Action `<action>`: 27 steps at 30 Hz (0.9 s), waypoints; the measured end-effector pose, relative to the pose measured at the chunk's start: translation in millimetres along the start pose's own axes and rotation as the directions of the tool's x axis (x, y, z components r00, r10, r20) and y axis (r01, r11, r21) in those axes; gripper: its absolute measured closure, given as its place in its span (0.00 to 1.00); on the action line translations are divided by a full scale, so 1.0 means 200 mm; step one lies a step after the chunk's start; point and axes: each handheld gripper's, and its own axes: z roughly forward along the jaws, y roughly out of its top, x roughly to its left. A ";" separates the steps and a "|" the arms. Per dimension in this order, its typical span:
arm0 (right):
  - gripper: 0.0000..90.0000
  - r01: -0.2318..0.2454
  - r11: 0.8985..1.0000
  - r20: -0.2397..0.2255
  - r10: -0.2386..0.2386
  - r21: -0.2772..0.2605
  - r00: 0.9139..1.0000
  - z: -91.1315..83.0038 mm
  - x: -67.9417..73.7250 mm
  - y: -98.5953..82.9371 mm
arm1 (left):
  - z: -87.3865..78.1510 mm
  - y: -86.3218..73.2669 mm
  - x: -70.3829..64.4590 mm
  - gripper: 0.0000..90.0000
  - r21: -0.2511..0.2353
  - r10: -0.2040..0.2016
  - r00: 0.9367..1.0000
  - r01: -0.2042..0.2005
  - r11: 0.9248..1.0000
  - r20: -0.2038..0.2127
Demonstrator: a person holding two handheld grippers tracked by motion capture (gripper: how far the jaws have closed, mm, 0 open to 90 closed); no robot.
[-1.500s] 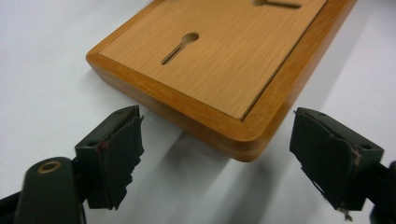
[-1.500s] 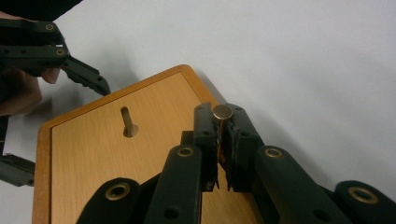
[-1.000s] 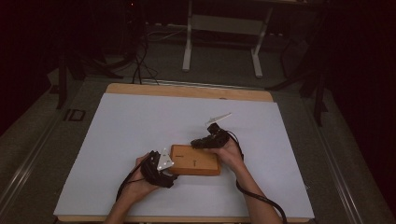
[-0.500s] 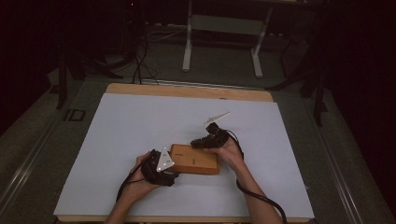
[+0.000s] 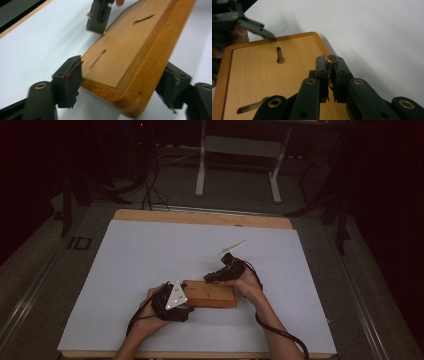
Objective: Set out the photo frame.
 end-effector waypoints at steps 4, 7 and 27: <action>0.91 0.002 1.000 0.016 -0.002 -0.001 1.000 0.00 0.00 0.00 | 0.00 0.00 0.02 0.35 -0.025 -0.025 1.000 0.025 0.999 0.009; 0.88 0.017 1.000 0.054 -0.018 0.009 0.998 0.01 0.02 0.01 | -0.01 0.01 0.03 0.37 -0.039 -0.034 0.999 0.034 0.999 0.006; 0.74 0.092 0.996 0.181 -0.087 -0.015 0.980 -0.13 0.10 -0.07 | -0.01 0.03 0.05 0.40 -0.046 -0.068 0.998 0.068 0.997 -0.004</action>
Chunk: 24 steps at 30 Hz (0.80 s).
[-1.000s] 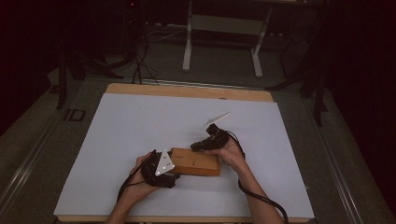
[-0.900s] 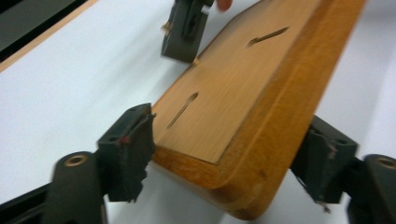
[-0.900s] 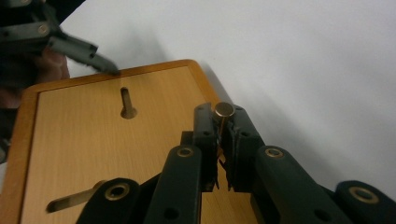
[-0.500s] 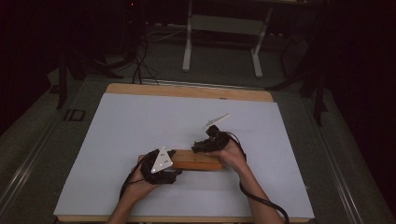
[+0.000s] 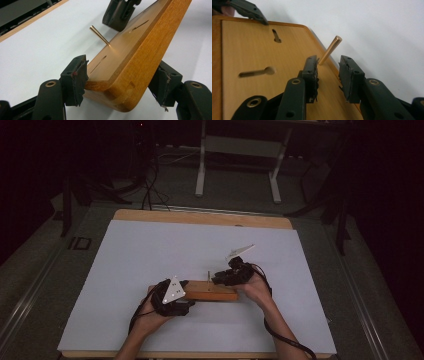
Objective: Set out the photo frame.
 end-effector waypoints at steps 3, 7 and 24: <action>0.74 0.012 1.000 0.012 -0.011 -0.027 1.000 -0.05 0.02 -0.02 | 0.00 0.00 0.00 0.40 0.001 -0.006 1.000 0.006 1.000 -0.001; 0.74 0.024 0.999 0.037 -0.023 -0.040 0.999 -0.10 0.04 -0.04 | 0.00 0.00 0.00 0.40 -0.001 -0.010 1.000 0.010 1.000 -0.002; 0.74 0.067 0.990 0.148 -0.048 -0.124 0.988 -0.26 0.06 -0.16 | 0.00 0.01 0.01 0.40 -0.003 -0.026 1.000 0.026 1.000 -0.012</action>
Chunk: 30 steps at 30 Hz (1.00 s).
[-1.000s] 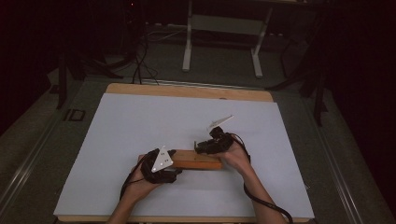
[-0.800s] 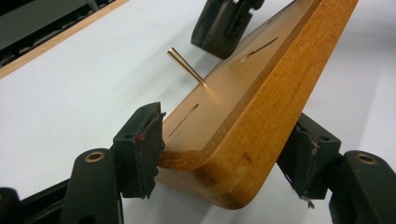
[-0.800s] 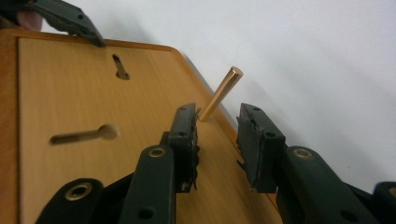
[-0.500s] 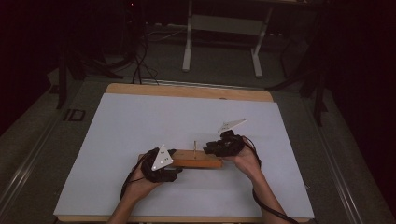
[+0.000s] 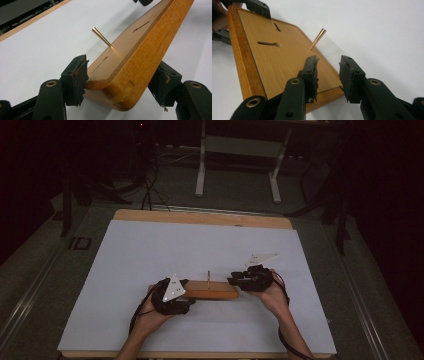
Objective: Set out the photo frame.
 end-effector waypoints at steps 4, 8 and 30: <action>0.74 -0.008 0.999 0.017 0.008 -0.032 1.000 -0.04 0.00 -0.02 | 0.00 0.00 0.00 0.40 -0.002 -0.006 1.000 0.006 1.000 0.000; 0.74 -0.006 0.999 0.031 0.007 -0.041 1.000 -0.06 0.01 -0.05 | 0.00 0.00 0.01 0.40 -0.007 -0.013 1.000 0.013 1.000 -0.001; 0.76 0.051 0.999 0.039 -0.051 0.021 0.998 -0.09 0.00 -0.19 | 0.01 0.00 0.04 0.44 -0.033 -0.049 0.999 0.048 0.998 -0.018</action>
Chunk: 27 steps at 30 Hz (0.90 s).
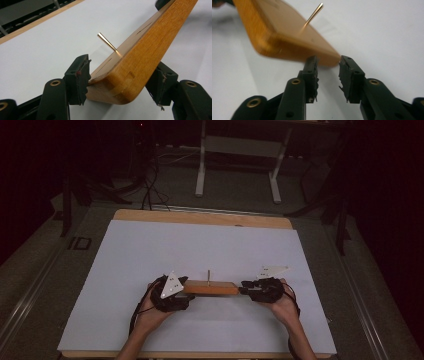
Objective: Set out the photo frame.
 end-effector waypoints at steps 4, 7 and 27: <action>0.74 0.029 0.999 -0.002 -0.029 0.039 1.000 0.03 0.01 0.00 | 0.00 0.00 0.00 0.45 -0.003 -0.005 1.000 0.005 1.000 0.001; 0.70 0.040 0.998 -0.025 -0.039 0.051 0.999 0.04 0.01 -0.01 | 0.01 -0.01 0.01 0.45 -0.003 -0.010 1.000 0.010 1.000 0.002; 0.48 0.111 0.991 -0.022 -0.113 -0.068 0.993 0.12 0.04 0.03 | 0.04 -0.03 0.05 0.48 -0.008 -0.035 0.999 0.036 0.999 0.040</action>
